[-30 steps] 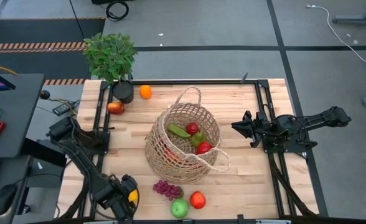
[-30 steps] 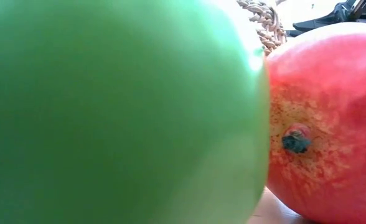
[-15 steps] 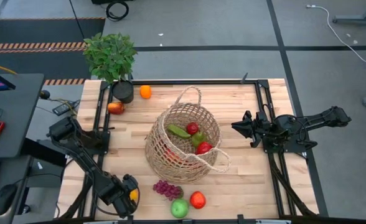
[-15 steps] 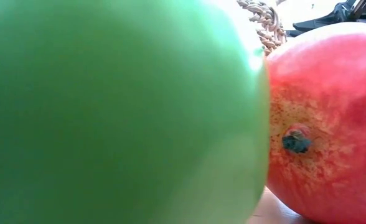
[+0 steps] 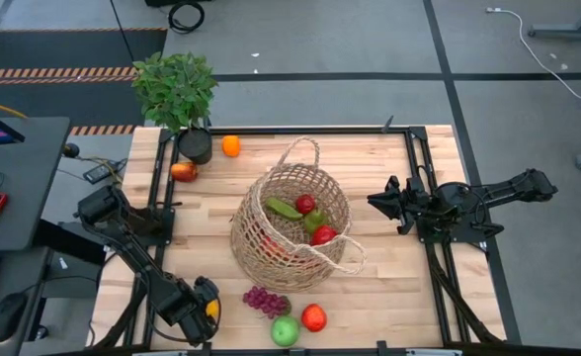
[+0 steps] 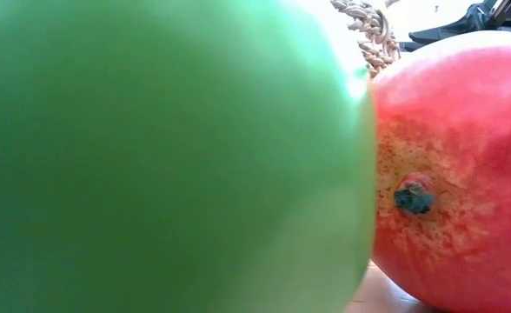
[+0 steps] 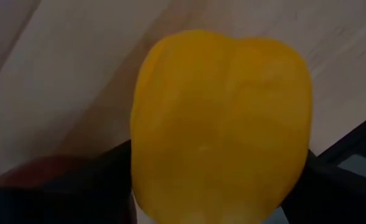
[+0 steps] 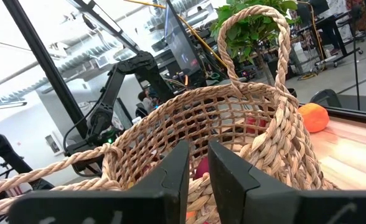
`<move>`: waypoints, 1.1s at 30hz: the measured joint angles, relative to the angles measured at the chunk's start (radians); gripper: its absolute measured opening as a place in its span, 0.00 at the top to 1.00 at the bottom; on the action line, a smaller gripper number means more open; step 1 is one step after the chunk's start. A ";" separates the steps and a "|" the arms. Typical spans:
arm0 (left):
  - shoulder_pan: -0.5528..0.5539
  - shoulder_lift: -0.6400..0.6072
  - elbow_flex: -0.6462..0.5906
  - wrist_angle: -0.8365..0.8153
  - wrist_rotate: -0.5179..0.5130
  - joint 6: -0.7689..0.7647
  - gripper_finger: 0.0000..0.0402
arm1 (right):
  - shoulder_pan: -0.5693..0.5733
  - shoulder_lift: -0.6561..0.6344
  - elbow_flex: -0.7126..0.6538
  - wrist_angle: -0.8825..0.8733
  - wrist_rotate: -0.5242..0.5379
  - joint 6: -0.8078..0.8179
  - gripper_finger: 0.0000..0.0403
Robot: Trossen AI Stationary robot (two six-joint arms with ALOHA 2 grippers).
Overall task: Build produce basket
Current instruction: Put the yellow bell pepper into the basket
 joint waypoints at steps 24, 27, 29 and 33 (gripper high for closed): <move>0.106 -0.003 0.258 -0.335 -0.193 0.110 0.24 | 0.000 0.000 0.000 0.000 0.000 0.000 0.84; 0.137 -0.003 0.318 -0.384 -0.225 0.158 0.24 | 0.000 0.000 0.000 0.000 0.000 0.000 0.84; 0.157 -0.003 0.364 -0.440 -0.246 0.191 0.24 | 0.000 0.000 0.000 0.000 0.000 0.000 0.84; 0.198 -0.005 0.469 -0.583 -0.300 0.256 0.24 | 0.000 0.000 0.000 0.000 0.000 0.000 0.84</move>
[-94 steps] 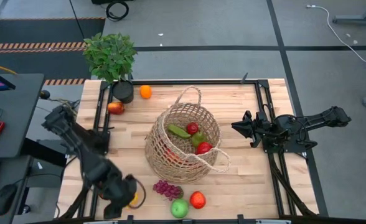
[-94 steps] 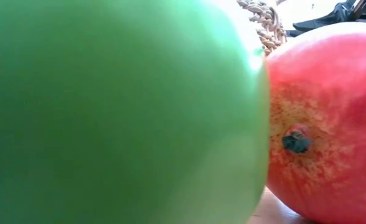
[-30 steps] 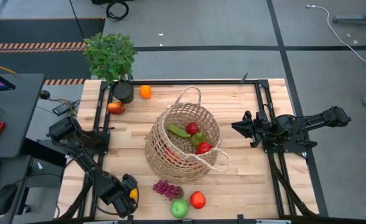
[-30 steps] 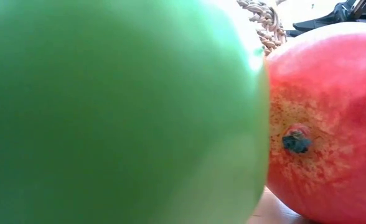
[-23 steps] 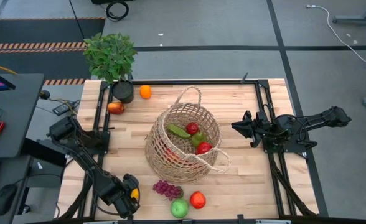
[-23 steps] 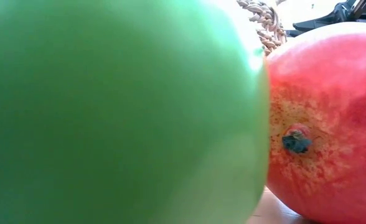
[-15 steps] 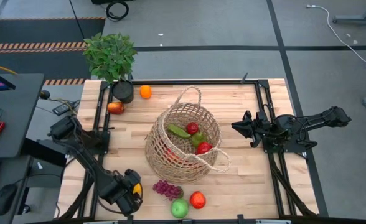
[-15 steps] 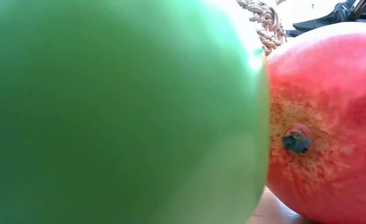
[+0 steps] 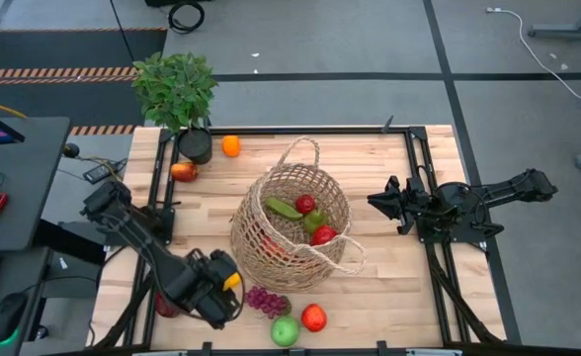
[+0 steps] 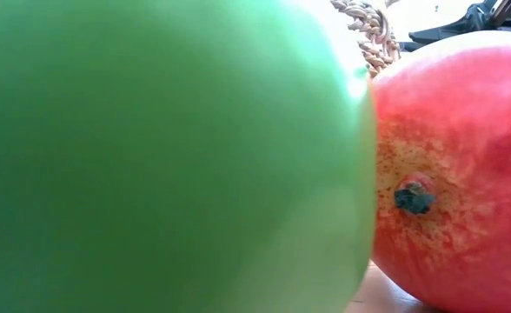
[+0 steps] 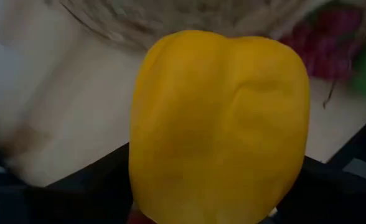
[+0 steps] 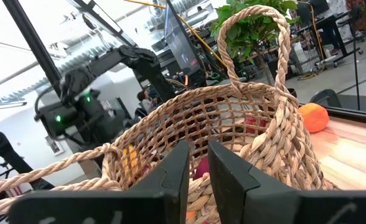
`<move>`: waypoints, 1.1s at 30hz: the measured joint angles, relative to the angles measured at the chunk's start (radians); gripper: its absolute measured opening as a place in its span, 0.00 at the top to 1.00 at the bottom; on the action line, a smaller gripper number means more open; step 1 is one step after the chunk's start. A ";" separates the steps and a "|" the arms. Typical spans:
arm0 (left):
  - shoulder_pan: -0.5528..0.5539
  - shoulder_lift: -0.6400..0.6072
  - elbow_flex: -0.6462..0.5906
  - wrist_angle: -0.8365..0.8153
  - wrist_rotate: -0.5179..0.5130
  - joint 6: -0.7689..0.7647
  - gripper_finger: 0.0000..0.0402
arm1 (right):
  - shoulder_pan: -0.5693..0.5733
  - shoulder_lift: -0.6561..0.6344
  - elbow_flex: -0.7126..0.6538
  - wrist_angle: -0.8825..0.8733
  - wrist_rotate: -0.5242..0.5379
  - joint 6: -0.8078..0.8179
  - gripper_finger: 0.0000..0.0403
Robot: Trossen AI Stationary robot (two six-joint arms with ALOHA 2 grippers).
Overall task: Build produce basket
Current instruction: Put the yellow bell pepper into the basket
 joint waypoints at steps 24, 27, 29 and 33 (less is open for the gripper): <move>0.162 -0.443 0.194 -0.187 -0.685 0.011 0.24 | 0.000 0.000 0.000 0.000 0.000 0.000 0.84; 0.167 -0.484 0.194 -0.156 -0.770 0.012 0.24 | 0.000 0.000 0.000 0.000 0.000 0.000 0.84; 0.167 -0.508 0.194 -0.135 -0.821 0.012 0.24 | 0.000 0.000 0.000 0.000 0.000 0.000 0.84; 0.167 -0.544 0.194 -0.090 -0.891 0.016 0.24 | 0.000 0.000 0.000 0.000 0.000 0.000 0.84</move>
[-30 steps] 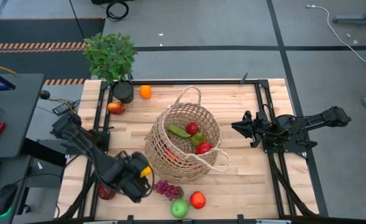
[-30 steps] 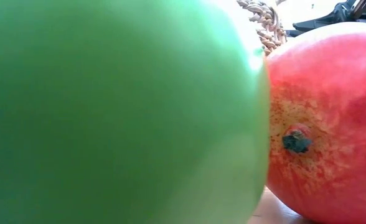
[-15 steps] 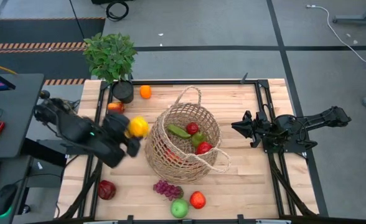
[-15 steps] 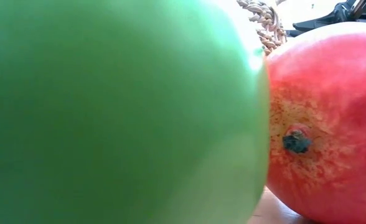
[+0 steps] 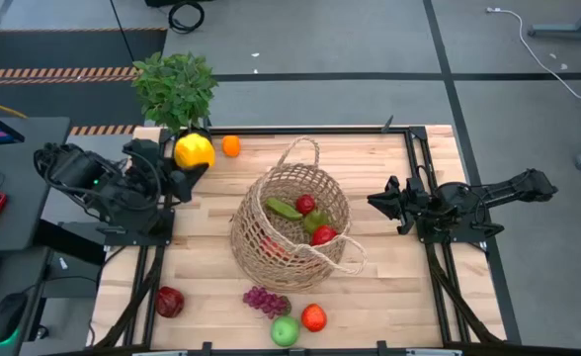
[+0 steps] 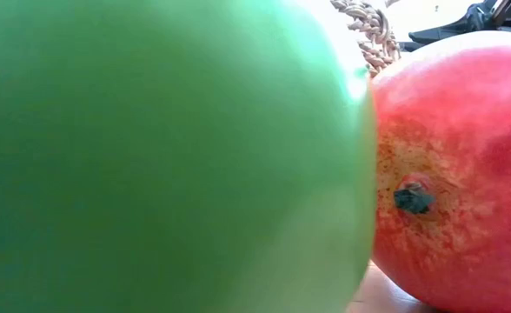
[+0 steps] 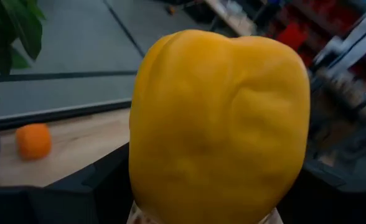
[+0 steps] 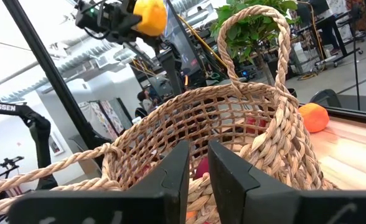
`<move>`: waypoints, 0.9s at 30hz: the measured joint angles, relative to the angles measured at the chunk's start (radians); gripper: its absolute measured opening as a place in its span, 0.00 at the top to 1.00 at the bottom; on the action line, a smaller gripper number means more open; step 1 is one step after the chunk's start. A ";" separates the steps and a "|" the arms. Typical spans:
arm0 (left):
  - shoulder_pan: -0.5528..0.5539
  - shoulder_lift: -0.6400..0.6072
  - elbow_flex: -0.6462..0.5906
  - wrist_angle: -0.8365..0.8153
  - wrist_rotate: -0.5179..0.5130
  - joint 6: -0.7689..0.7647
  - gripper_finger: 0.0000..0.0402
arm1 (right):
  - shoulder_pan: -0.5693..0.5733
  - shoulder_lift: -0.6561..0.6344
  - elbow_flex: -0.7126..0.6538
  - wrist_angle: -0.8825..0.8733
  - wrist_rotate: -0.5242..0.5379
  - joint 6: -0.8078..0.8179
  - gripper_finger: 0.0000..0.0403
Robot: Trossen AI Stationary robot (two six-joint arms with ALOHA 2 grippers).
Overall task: Build produce basket
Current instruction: Put the yellow bell pepper into the basket
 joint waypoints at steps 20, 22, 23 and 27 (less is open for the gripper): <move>-0.009 -0.047 -0.001 0.648 -0.010 0.733 0.24 | 0.000 0.000 0.000 0.000 0.000 0.000 0.84; -0.009 -0.047 -0.001 0.675 -0.010 0.762 0.24 | 0.000 0.000 0.000 0.000 0.000 0.000 0.84; -0.008 -0.047 -0.001 0.691 -0.010 0.786 0.24 | 0.000 0.000 0.000 0.000 0.000 0.000 0.84; 0.006 -0.035 -0.001 0.787 -0.011 0.922 0.24 | 0.000 0.000 0.000 0.000 0.000 0.000 0.84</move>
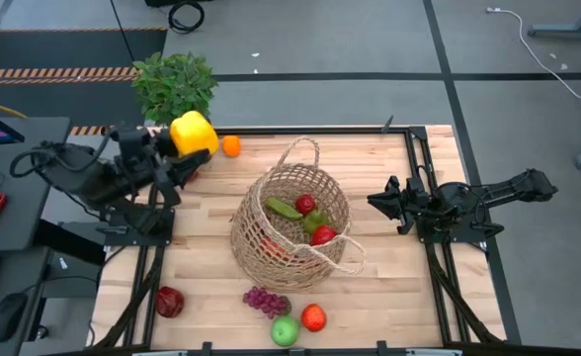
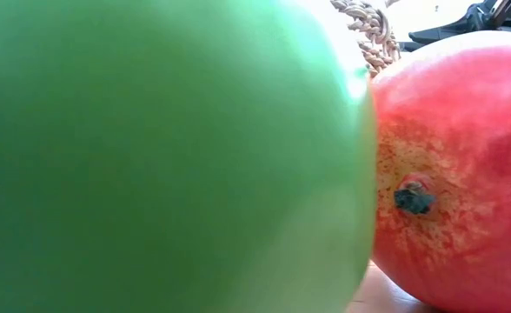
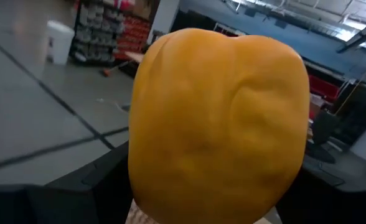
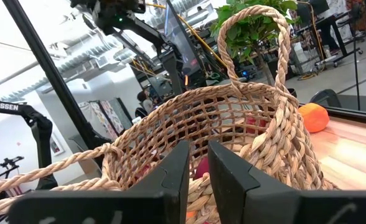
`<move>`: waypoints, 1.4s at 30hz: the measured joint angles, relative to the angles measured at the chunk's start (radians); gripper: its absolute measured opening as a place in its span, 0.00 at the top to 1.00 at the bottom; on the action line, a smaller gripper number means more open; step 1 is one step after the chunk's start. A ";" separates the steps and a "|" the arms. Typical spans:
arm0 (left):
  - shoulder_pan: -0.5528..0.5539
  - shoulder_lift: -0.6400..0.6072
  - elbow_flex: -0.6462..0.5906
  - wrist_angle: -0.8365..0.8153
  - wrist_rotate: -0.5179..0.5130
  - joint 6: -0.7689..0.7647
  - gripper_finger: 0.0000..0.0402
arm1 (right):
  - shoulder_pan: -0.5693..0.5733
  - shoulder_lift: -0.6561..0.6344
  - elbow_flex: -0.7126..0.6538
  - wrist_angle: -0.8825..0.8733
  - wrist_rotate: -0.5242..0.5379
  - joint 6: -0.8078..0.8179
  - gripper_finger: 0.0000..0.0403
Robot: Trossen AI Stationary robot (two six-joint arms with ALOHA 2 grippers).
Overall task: Build produce basket
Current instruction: Put the yellow bell pepper into the basket
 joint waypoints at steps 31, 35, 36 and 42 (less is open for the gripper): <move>0.017 0.151 0.000 1.090 0.477 1.231 0.24 | 0.000 0.000 0.000 0.000 0.000 0.000 0.84; 0.036 0.167 0.000 1.140 0.542 1.354 0.24 | 0.000 0.000 0.000 0.000 0.000 0.000 0.84; 0.038 0.169 0.000 1.154 0.560 1.386 0.24 | 0.000 0.000 0.000 0.000 0.000 0.000 0.84; 0.052 0.170 0.001 1.203 0.644 1.464 0.24 | 0.000 0.000 0.000 0.000 0.000 0.000 0.84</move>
